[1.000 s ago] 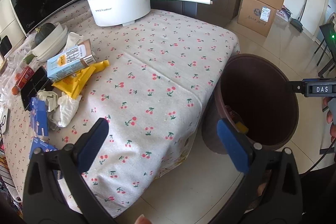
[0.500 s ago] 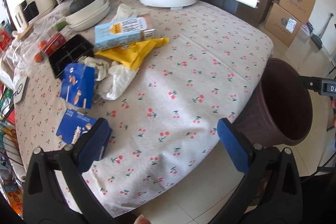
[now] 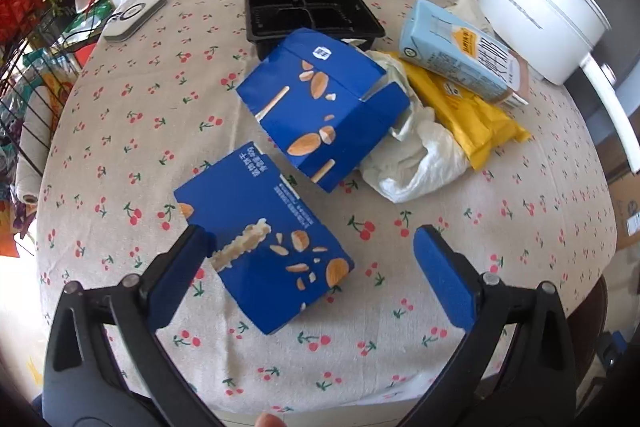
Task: Collect trash
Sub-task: 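Reach the left tool to the blue almond snack box and grasp it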
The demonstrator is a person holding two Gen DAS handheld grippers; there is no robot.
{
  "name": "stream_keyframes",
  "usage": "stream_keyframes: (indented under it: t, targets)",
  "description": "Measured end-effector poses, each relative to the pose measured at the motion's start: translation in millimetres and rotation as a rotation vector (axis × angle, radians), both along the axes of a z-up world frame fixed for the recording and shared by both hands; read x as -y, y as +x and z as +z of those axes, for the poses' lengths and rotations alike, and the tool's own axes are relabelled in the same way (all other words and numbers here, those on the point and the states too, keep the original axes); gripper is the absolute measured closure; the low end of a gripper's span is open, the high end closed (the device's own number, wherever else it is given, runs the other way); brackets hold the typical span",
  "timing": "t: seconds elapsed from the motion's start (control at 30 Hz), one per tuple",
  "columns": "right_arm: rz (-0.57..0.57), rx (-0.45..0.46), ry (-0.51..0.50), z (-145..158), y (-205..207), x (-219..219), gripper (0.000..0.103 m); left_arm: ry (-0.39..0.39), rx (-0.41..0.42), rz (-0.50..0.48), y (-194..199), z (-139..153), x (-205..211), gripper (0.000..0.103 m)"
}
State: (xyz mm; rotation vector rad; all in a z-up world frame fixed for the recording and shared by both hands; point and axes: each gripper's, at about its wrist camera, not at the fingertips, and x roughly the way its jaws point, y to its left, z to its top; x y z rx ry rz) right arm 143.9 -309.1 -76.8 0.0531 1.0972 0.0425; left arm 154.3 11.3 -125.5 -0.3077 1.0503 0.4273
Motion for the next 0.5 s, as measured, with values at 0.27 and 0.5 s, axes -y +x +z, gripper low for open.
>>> stream_keyframes:
  t: [0.27,0.5]
  targets:
    - [0.017,0.003,0.019,3.2,4.2,-10.9,0.007,0.08,0.007,0.156,0.9,-11.4,-9.5,0.001]
    - [0.009,-0.005,0.007,-0.5,8.1,-14.5,0.007,0.001,-0.039,0.188,-8.9,-25.1,-33.9,0.002]
